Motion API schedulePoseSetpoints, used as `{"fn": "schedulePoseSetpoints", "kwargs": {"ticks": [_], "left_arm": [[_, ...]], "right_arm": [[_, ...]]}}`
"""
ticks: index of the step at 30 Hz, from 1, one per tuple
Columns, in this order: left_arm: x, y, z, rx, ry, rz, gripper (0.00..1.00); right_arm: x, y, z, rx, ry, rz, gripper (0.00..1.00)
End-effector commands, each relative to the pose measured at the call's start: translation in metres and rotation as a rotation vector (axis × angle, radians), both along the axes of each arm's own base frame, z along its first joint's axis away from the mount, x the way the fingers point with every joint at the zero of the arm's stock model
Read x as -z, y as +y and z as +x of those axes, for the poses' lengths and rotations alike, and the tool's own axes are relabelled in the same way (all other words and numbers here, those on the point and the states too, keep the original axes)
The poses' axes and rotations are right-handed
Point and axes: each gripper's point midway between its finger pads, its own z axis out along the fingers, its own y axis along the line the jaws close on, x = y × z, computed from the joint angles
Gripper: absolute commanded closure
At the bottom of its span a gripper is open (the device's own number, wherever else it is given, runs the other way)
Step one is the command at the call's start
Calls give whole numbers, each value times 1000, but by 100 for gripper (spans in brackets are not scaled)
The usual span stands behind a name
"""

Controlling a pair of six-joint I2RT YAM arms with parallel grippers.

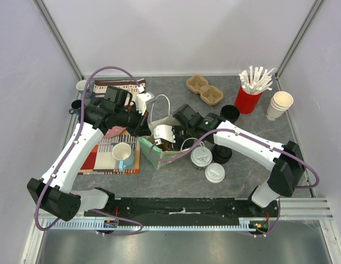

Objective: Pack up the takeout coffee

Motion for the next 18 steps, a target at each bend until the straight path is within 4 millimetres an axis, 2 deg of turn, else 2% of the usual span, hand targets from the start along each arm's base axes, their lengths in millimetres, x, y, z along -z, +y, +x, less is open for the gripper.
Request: {"fn": "schedulePoseSetpoints", "kwargs": {"ticks": [1,4,12,18], "left_arm": [[-8,-1,0,24,-15,-11,98],[-9,-1,0,28,-23,-11,98],[-12,-1,1,37,-41,-5,98],[-12,0,1,48,-42,3,98]], "right_arm": [[-38,-1,6,45,-54,64,48],[-38,-3,6,53,-53,61,47],[-49,8,1,28,-27,116,40],[-68,30,-4,14,33,215,34]]}}
